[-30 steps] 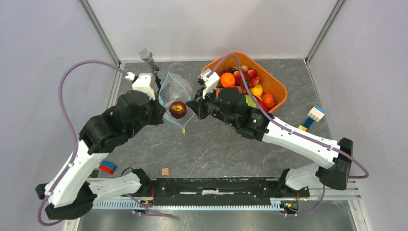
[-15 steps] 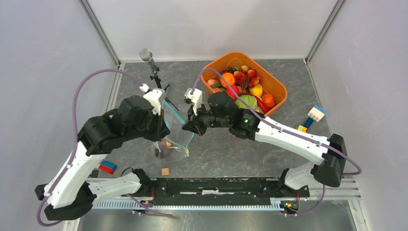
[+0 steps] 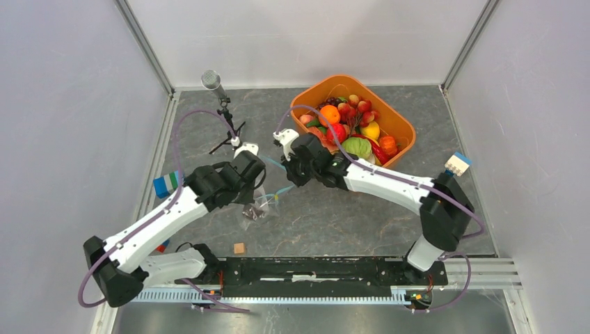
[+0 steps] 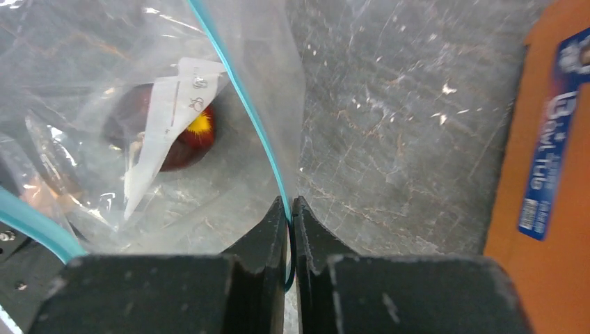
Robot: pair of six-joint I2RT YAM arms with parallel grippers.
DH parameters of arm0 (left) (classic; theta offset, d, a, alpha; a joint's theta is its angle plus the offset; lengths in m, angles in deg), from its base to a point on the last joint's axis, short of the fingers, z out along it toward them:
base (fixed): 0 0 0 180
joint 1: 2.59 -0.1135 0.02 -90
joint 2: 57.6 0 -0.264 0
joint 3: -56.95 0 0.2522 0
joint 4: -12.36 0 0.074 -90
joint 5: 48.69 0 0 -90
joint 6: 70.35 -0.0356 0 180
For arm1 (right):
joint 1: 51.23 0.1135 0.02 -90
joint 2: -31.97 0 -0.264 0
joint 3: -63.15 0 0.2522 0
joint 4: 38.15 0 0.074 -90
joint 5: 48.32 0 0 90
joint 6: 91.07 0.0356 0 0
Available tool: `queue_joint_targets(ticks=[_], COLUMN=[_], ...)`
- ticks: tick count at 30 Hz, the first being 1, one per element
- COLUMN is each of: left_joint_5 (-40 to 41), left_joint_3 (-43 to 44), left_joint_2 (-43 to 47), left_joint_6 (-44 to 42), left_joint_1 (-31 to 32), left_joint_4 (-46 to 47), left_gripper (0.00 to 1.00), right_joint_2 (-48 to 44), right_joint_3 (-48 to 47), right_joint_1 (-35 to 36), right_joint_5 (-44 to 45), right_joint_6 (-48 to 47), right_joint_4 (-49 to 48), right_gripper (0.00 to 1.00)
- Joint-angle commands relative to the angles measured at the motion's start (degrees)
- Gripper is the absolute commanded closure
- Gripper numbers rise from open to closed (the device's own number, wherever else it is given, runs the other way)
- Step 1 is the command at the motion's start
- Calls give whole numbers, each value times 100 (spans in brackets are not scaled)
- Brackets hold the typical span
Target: Place the food in the zip-top bag and seal the zipper
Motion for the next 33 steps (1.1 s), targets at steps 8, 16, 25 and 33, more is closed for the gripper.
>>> queue_joint_targets(ticks=[8,16,25,33], left_joint_5=[-85,-242,-5,-149], left_joint_3=[869,1030,894,493], left_joint_2=[748,940,926,803], left_joint_6=[-4,28,159,259], left_joint_1=[-71,-71,-71,-71], left_joint_4=[418,165,107,449], left_gripper=[98,98,98,98], right_joint_2=[-1093,-1129,-1325,-2276], right_joint_3=[552,572,525,729], right_joint_1=[-68,-85,-120,-240], right_joint_5=[-380,-659,-762,-25], right_joint_6=[-14,20,-44,-323], right_joint_4=[-1102,-1334,-1333,-1105], right_gripper=[83,84,45,21])
